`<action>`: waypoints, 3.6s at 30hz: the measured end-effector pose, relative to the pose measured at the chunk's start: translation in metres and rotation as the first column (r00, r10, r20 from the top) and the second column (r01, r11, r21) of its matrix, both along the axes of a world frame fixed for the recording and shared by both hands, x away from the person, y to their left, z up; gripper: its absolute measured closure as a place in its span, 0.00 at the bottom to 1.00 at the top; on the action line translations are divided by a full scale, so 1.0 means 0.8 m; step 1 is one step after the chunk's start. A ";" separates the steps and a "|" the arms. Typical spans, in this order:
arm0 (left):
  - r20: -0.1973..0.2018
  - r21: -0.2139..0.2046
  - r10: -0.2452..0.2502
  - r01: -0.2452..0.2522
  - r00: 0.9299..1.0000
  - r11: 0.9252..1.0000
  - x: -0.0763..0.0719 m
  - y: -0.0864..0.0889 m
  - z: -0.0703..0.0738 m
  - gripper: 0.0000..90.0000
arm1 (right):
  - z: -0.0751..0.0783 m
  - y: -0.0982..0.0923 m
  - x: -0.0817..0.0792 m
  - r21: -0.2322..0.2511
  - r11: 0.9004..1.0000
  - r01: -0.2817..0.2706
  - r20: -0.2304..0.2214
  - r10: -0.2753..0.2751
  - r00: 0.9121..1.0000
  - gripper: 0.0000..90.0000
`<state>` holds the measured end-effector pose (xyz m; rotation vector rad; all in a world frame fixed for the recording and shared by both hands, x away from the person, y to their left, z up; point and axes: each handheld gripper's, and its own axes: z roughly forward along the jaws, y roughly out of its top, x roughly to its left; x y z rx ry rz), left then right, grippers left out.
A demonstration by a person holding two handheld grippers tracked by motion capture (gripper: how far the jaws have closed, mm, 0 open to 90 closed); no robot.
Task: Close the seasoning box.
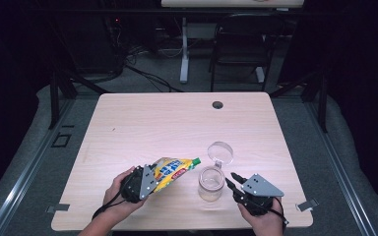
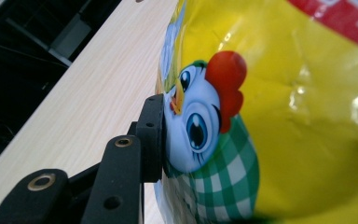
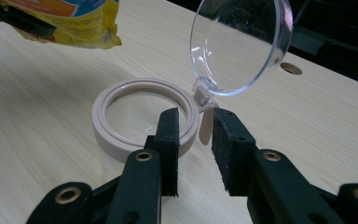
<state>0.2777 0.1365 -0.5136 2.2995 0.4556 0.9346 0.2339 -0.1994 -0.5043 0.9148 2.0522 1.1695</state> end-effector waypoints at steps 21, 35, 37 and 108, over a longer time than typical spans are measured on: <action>0.085 0.097 0.019 -0.027 0.996 0.995 0.002 -0.015 -0.018 0.70 | -0.001 0.020 -0.002 -0.042 0.998 -0.037 0.036 0.038 0.999 0.79; 0.121 0.146 0.003 -0.020 0.993 0.989 -0.003 -0.019 -0.027 0.70 | -0.003 0.024 -0.004 -0.049 0.998 -0.043 0.053 0.046 0.998 0.78; 0.129 0.154 0.001 -0.021 0.992 0.988 -0.004 -0.019 -0.027 0.70 | -0.003 0.024 -0.004 -0.050 0.998 -0.044 0.053 0.047 0.997 0.78; 0.273 0.383 -0.068 -0.043 0.960 0.923 -0.011 -0.039 -0.016 0.70 | -0.010 0.059 -0.007 -0.199 0.976 -0.088 0.125 0.114 0.986 0.72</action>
